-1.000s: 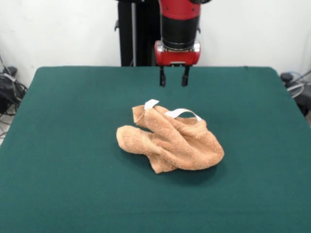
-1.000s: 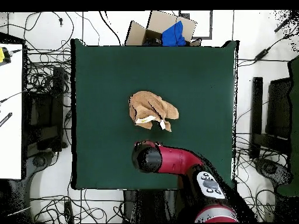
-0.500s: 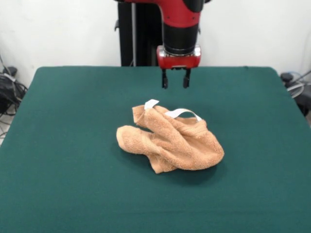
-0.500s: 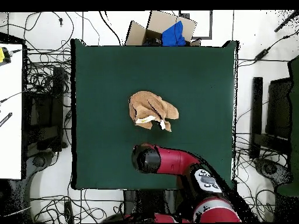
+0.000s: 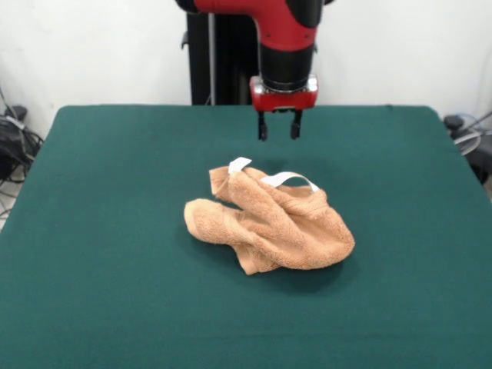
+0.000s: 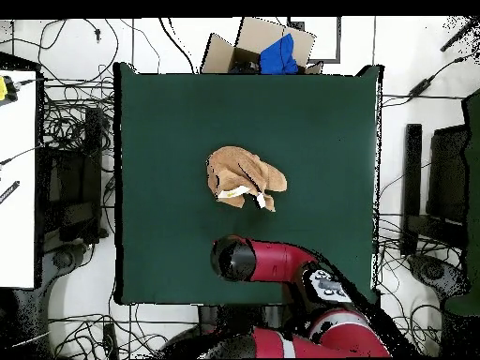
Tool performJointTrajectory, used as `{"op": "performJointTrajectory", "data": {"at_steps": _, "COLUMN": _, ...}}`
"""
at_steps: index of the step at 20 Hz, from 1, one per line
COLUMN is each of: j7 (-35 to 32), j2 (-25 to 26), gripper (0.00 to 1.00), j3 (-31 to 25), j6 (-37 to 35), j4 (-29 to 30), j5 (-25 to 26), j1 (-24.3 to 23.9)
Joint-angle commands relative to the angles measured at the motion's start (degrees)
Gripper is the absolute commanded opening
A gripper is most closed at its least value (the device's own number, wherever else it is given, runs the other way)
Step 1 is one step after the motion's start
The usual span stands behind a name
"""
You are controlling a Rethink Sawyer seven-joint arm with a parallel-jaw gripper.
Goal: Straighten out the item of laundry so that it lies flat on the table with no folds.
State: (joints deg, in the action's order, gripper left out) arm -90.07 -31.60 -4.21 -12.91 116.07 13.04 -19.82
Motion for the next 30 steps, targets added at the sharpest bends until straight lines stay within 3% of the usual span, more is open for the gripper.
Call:
{"op": "performJointTrajectory", "data": {"at_steps": 1, "j7": -6.55, "j2": 2.89, "gripper": 1.0, "j3": -1.0, "j6": 4.98, "j4": -4.09, "j5": 2.49, "j1": 0.44}}
{"op": "performJointTrajectory", "data": {"at_steps": 30, "j7": -7.33, "j2": 9.68, "gripper": 1.0, "j3": 0.5, "j6": 9.96, "j4": -7.89, "j5": 3.13, "j1": 1.95}}
